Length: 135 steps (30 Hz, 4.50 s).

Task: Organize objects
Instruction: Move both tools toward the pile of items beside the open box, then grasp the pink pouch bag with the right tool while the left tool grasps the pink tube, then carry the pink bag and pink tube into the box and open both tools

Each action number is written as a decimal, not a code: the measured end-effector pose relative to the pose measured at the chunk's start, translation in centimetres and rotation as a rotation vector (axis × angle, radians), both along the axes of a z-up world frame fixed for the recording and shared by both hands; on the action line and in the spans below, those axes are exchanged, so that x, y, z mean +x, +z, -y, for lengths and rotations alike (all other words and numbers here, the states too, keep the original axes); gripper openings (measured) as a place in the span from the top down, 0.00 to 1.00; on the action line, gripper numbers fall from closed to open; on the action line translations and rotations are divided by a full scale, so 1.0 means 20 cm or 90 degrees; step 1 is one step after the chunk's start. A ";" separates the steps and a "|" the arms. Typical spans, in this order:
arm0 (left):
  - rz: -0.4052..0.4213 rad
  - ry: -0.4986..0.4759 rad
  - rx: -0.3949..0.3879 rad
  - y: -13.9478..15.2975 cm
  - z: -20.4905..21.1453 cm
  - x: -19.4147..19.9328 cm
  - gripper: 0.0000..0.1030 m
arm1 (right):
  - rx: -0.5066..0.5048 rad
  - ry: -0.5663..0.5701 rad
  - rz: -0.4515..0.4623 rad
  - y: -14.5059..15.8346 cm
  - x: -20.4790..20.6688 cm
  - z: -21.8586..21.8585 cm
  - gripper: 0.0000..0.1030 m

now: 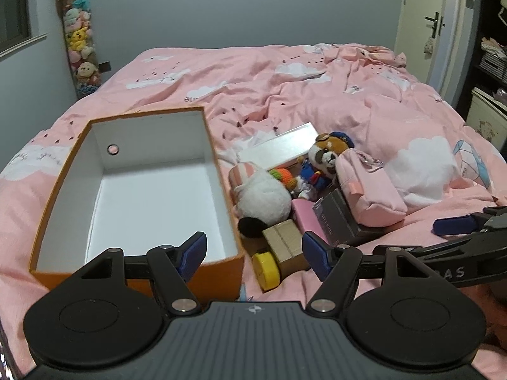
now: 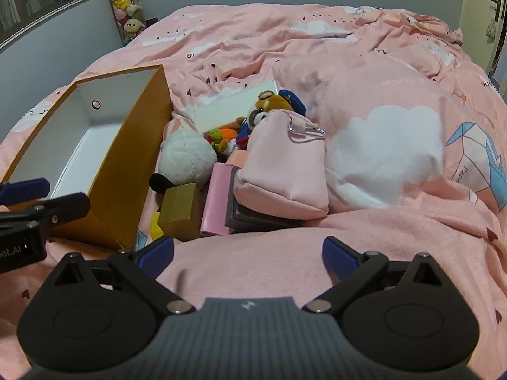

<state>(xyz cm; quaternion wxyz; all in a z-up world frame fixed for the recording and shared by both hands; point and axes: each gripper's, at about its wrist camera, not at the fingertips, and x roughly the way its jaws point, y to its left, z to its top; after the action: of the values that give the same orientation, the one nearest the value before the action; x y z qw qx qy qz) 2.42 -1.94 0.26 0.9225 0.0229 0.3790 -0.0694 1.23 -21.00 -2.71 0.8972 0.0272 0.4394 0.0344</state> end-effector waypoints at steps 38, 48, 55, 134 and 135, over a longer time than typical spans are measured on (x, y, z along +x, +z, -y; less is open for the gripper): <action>-0.200 -0.068 -0.015 -0.26 0.23 0.63 0.66 | -0.047 0.018 -0.050 -0.15 0.54 0.05 0.35; -0.262 -0.111 -0.003 -0.39 0.36 0.78 0.65 | 0.081 -0.046 -0.050 -0.09 0.49 0.30 0.66; -0.331 -0.113 0.007 -0.51 0.39 0.88 0.55 | 0.119 -0.074 -0.053 -0.11 0.46 0.40 0.70; -0.173 -0.115 -0.168 -0.15 0.24 0.63 0.84 | 0.197 0.000 0.031 0.16 0.35 0.41 0.80; -0.157 -0.116 -0.174 -0.11 0.22 0.63 0.84 | 0.203 0.003 0.037 0.18 0.34 0.40 0.80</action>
<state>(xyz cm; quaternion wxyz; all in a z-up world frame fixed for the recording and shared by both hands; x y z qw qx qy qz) 14.97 -6.40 -1.94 0.8536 -0.0765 0.4725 -0.2057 8.12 -29.08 0.93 0.8938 0.1674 0.4021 0.1067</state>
